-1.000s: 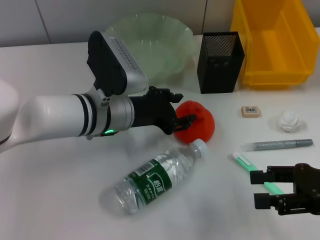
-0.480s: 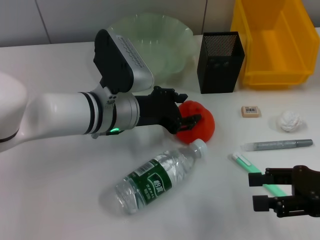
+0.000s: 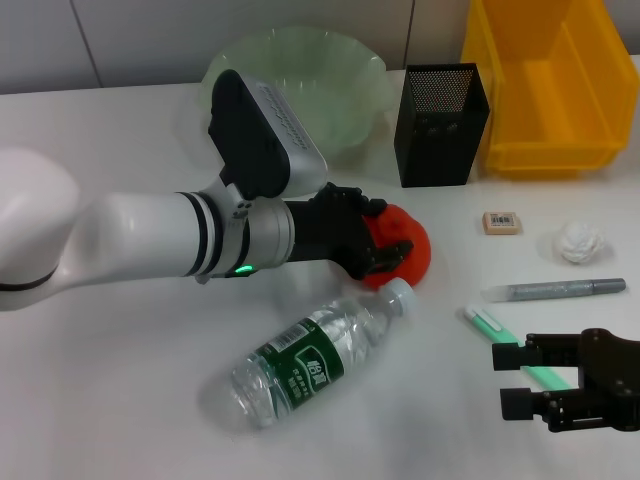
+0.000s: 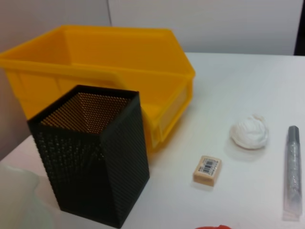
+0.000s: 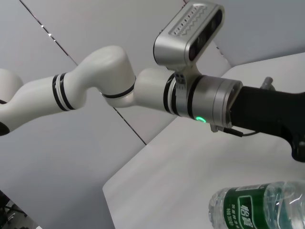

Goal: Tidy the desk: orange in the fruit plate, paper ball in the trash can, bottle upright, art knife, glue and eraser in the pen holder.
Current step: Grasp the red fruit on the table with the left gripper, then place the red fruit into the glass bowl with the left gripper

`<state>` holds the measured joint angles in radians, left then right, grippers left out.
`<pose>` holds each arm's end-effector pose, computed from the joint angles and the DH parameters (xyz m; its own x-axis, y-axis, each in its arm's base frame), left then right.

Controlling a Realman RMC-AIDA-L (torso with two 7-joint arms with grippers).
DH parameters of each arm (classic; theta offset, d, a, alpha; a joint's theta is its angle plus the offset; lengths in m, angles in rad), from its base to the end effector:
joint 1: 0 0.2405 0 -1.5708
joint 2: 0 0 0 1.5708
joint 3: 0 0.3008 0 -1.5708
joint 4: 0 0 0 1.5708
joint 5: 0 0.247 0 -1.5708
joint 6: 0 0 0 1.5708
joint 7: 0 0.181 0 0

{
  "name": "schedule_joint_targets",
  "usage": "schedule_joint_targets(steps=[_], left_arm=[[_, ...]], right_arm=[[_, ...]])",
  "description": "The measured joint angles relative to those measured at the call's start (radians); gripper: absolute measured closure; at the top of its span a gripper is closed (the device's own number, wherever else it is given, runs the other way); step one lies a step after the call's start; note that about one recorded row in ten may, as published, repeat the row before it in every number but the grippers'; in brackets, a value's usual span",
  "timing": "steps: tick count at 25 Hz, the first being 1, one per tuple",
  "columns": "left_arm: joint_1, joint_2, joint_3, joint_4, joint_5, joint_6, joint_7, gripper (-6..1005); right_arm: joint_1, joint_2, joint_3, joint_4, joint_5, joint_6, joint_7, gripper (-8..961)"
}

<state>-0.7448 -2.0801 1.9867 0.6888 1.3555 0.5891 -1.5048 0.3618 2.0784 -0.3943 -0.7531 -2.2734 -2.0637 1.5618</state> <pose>-0.1701 0.4378 -0.2226 0.9767 0.1058 0.1866 0.1624 -0.9329 -0.3213 0.3486 0.2665 -0.0097 0.5982 -0.6356 -0.4880 -0.6175 -0.7538 0.2248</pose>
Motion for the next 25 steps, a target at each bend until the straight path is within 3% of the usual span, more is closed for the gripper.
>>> schedule_joint_targets(steps=[12,17,25], left_arm=[[0.006,0.000,0.016,0.009,-0.044,-0.028,0.001,535],[0.005,0.000,0.019,0.009,-0.043,-0.028,0.001,717],[0.025,0.001,0.020,0.047,-0.037,-0.009,0.002,750]], right_arm=[[-0.003,0.002,0.000,0.000,0.002,0.000,0.000,194],[-0.006,0.002,0.000,0.000,0.005,0.000,0.000,194],[-0.008,0.002,0.000,0.000,0.005,0.001,0.000,194]])
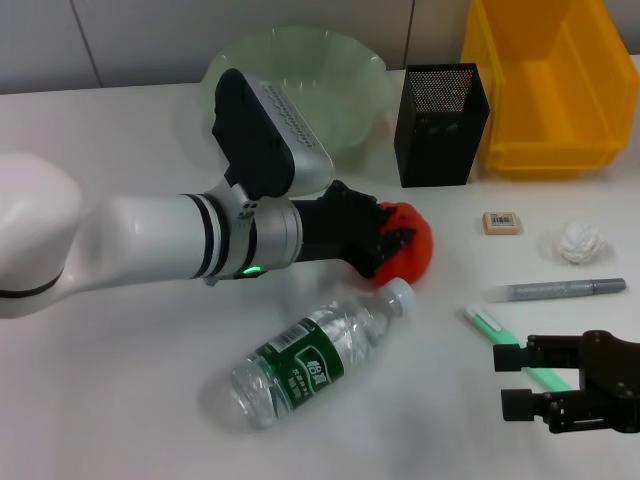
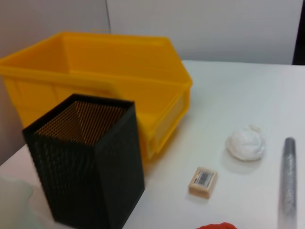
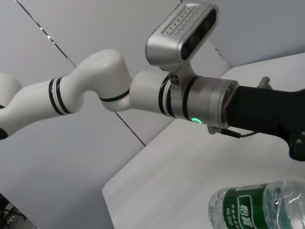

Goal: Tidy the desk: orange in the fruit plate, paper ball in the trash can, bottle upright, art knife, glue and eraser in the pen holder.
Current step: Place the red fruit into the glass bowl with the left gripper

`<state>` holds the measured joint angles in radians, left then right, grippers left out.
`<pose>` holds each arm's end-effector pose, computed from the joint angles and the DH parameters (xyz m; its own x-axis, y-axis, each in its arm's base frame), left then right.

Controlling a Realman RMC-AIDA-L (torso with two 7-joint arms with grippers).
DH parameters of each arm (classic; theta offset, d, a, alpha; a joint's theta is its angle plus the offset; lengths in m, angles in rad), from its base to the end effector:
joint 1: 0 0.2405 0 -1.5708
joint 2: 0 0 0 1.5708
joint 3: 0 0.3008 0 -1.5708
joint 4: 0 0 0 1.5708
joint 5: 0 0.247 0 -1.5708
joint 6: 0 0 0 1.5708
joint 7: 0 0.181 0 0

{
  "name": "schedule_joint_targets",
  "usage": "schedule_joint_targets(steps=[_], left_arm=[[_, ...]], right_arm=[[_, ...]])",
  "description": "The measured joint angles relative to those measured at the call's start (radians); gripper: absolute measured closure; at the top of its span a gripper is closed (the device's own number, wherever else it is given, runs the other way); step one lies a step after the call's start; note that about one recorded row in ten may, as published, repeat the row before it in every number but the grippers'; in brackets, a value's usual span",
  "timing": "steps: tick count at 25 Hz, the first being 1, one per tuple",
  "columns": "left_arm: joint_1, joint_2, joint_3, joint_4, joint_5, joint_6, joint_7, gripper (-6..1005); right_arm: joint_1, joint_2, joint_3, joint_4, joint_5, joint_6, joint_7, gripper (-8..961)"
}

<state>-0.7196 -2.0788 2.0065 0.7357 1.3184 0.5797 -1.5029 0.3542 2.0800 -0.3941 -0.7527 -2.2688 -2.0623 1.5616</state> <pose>-0.1608 0.4315 -0.2228 0.9677 0.1069 0.2284 0.1771 -0.9328 -0.3137 0.3500 0.2644 -0.0101 0.5917 -0.6381 -0.4927 -0.6223 -0.7501 0.2240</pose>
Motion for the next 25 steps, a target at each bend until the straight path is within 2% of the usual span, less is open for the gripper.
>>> schedule_joint_targets(steps=[8,16,18,20,25], left_arm=[[0.080,0.009,-0.029,0.144,0.070,0.005,-0.012,805],[0.172,0.012,-0.133,0.279,0.180,0.010,-0.041,887],[0.172,0.012,-0.133,0.279,0.180,0.010,-0.041,901],[0.190,0.011,-0.212,0.335,0.256,0.014,-0.067,915],[0.182,0.010,-0.268,0.342,0.262,0.006,-0.064,936]], right_arm=[[0.006,-0.001,0.000,0.013,-0.002,0.007,0.000,194],[0.013,-0.002,0.000,0.018,-0.004,0.011,0.000,194],[0.017,-0.002,-0.001,0.024,-0.004,0.011,0.000,194],[0.026,-0.002,-0.020,0.043,-0.005,0.018,0.000,194],[0.030,0.001,-0.065,0.064,-0.002,0.049,0.000,194]])
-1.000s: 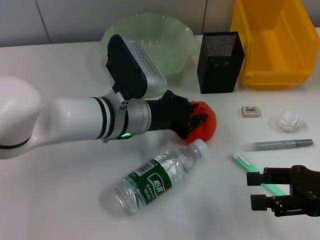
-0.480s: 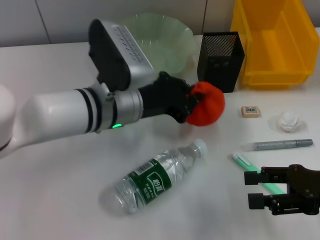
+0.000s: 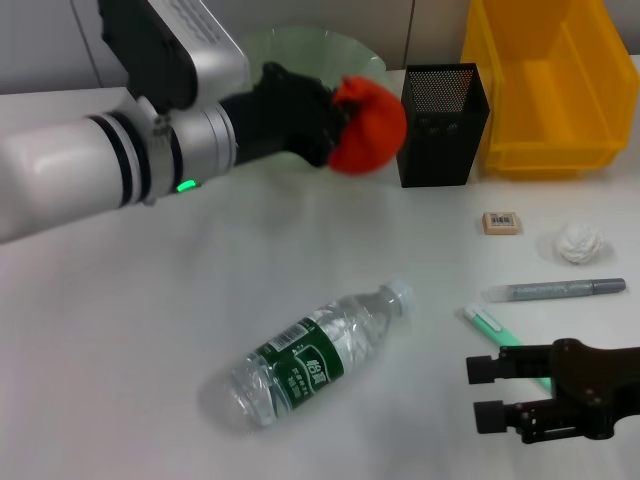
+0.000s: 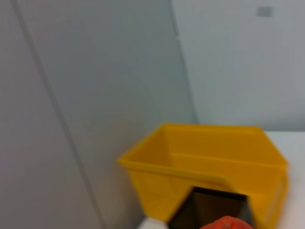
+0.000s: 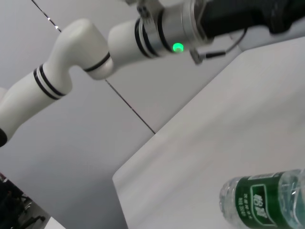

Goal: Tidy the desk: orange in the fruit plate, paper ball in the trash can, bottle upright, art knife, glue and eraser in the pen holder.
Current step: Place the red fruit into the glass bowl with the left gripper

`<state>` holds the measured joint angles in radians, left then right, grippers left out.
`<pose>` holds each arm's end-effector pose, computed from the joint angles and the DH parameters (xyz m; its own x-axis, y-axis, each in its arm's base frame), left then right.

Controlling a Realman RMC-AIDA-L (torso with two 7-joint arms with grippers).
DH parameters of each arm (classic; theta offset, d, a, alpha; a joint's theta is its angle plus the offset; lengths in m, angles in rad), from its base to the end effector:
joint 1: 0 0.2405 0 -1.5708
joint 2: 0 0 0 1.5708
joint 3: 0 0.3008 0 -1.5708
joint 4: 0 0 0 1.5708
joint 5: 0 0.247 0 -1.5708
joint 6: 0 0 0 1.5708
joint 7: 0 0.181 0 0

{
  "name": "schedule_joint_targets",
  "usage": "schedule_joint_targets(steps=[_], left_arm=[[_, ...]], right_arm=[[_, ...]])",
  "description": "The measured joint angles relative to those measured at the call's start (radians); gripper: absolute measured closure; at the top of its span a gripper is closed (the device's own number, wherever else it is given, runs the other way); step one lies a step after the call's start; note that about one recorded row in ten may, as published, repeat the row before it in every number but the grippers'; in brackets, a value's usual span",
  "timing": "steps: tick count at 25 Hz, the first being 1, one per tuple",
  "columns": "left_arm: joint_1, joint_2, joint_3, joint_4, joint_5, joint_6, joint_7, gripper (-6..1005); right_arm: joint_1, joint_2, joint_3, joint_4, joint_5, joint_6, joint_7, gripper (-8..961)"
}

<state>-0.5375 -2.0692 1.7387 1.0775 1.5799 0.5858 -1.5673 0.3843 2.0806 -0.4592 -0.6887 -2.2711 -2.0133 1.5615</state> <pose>-0.1371 0.4639 -0.1317 0.9395 -0.0208 0.3418 0.1740 -0.8307 -0.5288 0.3427 0.2721 -0.0306 0.6034 -0.6568 -0.4522 -0.6117 -0.7451 0.2659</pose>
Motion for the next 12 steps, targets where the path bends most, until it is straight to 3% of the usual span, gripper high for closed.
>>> schedule_joint_targets(steps=[6,12], left_arm=[[-0.033,-0.001,-0.056,-0.004,0.000,-0.081,0.011,924],[-0.121,-0.006,-0.051,-0.107,0.001,-0.210,0.048,901]], right_arm=[[0.015,0.001,-0.024,0.045,0.004,0.018,-0.002,194],[0.037,0.002,-0.034,0.089,0.001,0.027,-0.014,194]])
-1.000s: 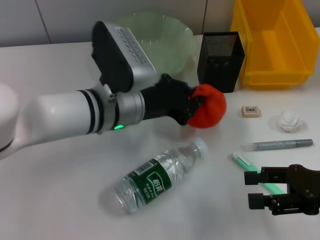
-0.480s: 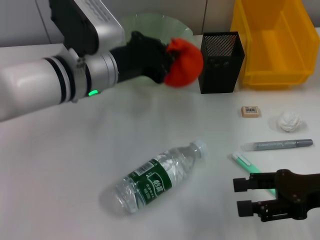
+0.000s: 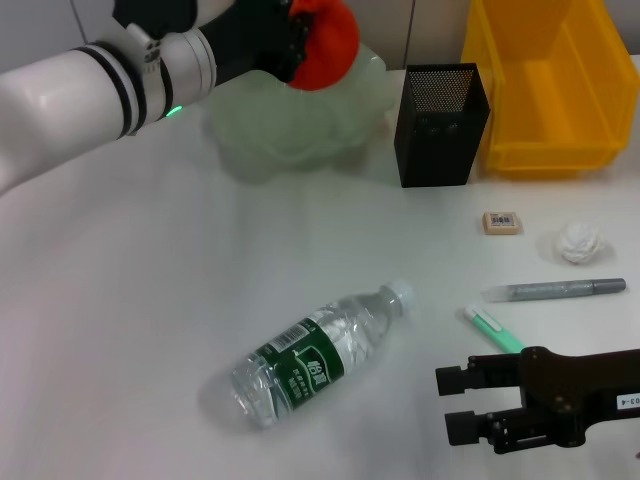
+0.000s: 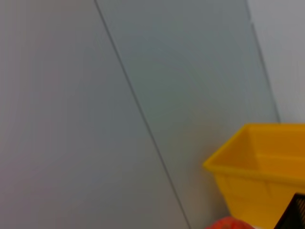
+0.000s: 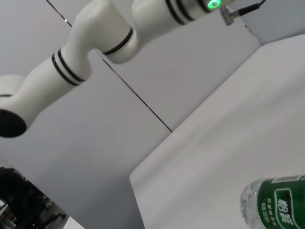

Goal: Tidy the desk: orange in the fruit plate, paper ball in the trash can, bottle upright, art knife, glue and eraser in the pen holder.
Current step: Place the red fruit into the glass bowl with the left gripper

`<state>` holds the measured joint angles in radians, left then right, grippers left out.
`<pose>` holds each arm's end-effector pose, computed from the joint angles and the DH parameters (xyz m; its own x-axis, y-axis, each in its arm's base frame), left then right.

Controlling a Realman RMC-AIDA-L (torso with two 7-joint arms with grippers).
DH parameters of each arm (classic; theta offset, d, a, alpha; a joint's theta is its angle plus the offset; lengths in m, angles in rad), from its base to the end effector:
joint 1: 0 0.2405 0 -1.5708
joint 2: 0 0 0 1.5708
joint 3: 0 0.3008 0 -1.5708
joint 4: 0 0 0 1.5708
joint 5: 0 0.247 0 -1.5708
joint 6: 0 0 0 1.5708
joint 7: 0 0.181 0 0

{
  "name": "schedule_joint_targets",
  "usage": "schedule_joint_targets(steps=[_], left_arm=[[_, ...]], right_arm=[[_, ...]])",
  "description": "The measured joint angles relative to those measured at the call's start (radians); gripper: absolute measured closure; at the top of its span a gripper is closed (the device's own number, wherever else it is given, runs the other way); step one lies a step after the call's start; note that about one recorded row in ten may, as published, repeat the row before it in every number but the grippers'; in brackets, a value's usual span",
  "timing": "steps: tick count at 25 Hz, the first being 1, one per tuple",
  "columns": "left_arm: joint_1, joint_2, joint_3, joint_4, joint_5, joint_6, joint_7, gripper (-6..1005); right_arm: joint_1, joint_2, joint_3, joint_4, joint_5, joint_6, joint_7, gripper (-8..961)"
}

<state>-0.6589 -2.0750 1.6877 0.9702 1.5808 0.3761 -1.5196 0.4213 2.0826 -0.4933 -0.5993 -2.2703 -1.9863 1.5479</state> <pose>-0.1273 0.5187 -0.1112 0.9532 -0.0575 0.2969 0.1751 -0.6956 -0.6968 0.3310 0.2759 -0.0512 0.5988 -0.6703 -0.4384 -0.5878 -0.7396 0.3278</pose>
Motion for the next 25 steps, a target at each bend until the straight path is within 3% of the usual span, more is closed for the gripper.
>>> schedule_joint_targets(steps=[6,15,25], left_arm=[[-0.058,-0.004,0.005,-0.094,-0.005,-0.074,0.023,878],[-0.067,-0.004,0.029,-0.137,-0.005,-0.187,0.044,842],[-0.088,-0.003,0.047,-0.179,-0.001,-0.195,0.053,803]], right_arm=[[0.002,0.002,-0.016,0.015,0.003,0.012,-0.004,194],[0.025,0.001,-0.016,0.050,0.002,0.027,-0.014,194],[0.028,0.002,-0.039,0.056,0.005,0.031,-0.014,194]])
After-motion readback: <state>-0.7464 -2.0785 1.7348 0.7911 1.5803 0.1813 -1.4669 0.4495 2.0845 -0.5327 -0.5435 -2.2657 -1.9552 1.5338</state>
